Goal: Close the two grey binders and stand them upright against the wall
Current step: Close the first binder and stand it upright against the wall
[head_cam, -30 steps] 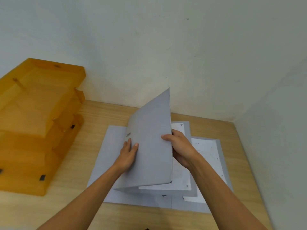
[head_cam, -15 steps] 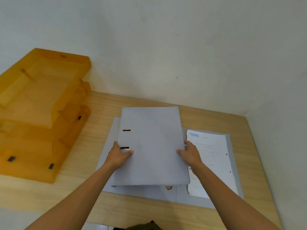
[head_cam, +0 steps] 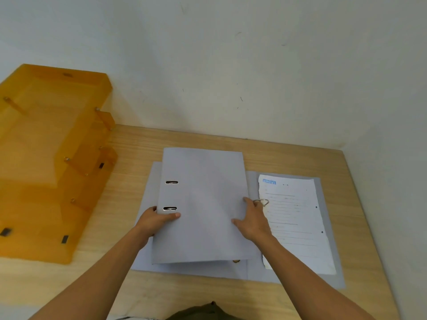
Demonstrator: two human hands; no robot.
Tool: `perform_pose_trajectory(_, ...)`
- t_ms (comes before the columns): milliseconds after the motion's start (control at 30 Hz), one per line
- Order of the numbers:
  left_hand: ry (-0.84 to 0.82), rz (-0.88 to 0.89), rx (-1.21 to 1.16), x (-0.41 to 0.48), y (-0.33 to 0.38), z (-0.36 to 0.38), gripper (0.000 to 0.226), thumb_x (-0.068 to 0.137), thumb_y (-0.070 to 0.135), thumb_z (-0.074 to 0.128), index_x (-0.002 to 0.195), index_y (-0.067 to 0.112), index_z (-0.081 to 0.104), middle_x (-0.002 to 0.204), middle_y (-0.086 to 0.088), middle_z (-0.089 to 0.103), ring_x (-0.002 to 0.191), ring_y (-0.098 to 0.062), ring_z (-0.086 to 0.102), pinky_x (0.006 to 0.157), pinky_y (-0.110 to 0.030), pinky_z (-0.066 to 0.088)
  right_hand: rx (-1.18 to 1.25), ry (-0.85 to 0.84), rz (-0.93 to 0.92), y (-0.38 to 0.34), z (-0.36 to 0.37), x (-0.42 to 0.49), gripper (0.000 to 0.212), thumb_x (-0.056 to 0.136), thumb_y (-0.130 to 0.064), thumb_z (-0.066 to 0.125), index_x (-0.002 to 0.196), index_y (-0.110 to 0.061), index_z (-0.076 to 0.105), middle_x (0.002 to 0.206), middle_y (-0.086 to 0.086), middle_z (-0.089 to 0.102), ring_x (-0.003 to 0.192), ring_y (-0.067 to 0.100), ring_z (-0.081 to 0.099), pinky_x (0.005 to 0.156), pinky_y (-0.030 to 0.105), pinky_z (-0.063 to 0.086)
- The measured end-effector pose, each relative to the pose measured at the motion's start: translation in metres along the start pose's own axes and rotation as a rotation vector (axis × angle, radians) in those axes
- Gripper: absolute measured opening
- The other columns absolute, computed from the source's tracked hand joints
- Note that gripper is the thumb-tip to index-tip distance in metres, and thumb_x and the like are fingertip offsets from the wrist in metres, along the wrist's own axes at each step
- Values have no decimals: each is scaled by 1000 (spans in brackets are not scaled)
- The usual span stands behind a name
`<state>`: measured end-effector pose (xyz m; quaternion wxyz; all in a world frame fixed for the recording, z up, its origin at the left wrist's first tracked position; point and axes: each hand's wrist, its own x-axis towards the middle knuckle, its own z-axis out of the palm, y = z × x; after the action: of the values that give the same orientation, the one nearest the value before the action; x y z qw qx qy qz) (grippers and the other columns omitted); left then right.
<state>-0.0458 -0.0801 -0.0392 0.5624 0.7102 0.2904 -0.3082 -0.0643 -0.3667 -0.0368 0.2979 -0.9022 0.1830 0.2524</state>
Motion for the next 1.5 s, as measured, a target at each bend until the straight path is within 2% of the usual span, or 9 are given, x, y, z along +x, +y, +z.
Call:
perform_pose_trajectory(267, -191, -14, -136, -3, 10, -1, 65, 73, 49, 81, 124, 10, 71, 100, -1, 81, 75, -11, 76, 63, -25, 55, -182, -122, 47, -6, 11, 9, 85, 86, -47, 69, 154, -22, 24, 154, 15, 37, 136, 35, 48, 107, 46, 45)
perform_pose_trajectory(433, -199, 2, -244, -2, 18, 1, 59, 80, 62, 68, 123, 22, 73, 117, -5, 79, 114, -29, 72, 107, -50, 50, -79, -155, 25, -4, 3, 9, 87, 86, -42, 73, 156, -22, 26, 157, 13, 34, 140, 32, 43, 112, 41, 41)
perform_pose_trajectory(700, -22, 188, -323, -19, 40, 13, 62, 82, 47, 75, 124, 9, 51, 112, -13, 72, 95, -31, 74, 79, -45, 61, 146, -215, -236, -49, -19, -21, 78, 87, -46, 70, 154, -23, 37, 158, 3, 39, 142, 22, 42, 110, 29, 37)
perform_pose_trajectory(833, -21, 369, -360, -44, 67, 19, 69, 71, 44, 80, 131, 22, 55, 121, -9, 75, 105, -30, 75, 87, -48, 60, 312, -266, -282, -94, -36, -42, 111, 71, -62, 77, 159, -29, 16, 159, -9, 26, 142, 20, 40, 101, 44, 54)
perform_pose_trajectory(967, -161, 510, -413, -73, 98, 28, 58, 83, 39, 75, 136, 19, 61, 128, -10, 74, 115, -28, 73, 97, -47, 57, 246, -191, -426, -123, -42, -58, 146, 62, -63, 81, 155, -31, -27, 169, -2, -17, 158, 17, 2, 123, 44, 27)
perform_pose_trajectory(1133, -385, 541, -197, -111, 145, 27, 48, 87, 41, 68, 132, 24, 64, 128, -2, 75, 120, -21, 71, 100, -39, 55, 434, -187, -567, -114, -62, -71, 141, 67, -39, 87, 151, -47, -25, 158, -12, 34, 132, 7, 52, 102, 38, 55)
perform_pose_trajectory(1300, -446, 697, 217, -135, 163, 42, 67, 88, 25, 76, 146, 38, 46, 130, 15, 71, 117, -8, 70, 95, -32, 59, 557, -175, -643, -86, -83, -90, 115, 80, -14, 83, 157, -39, 2, 145, -21, 46, 121, -10, 56, 88, 16, 55)
perform_pose_trajectory(1400, -456, 823, 308, -148, 171, 65, 89, 83, 23, 82, 155, 41, 32, 135, 23, 65, 122, 1, 64, 96, -23, 56, 564, -27, -619, -59, -100, -99, 113, 78, -13, 84, 158, -40, 8, 142, -29, 49, 124, -6, 56, 91, 18, 55)
perform_pose_trajectory(1500, -533, 845, 264, -157, 181, 94, 73, 82, 14, 82, 146, 24, 50, 134, 7, 70, 122, -9, 67, 98, -28, 56, 534, 103, -629, -31, -125, -103, 113, 80, -6, 80, 159, -40, 8, 153, -16, 45, 130, 4, 54, 96, 29, 57)
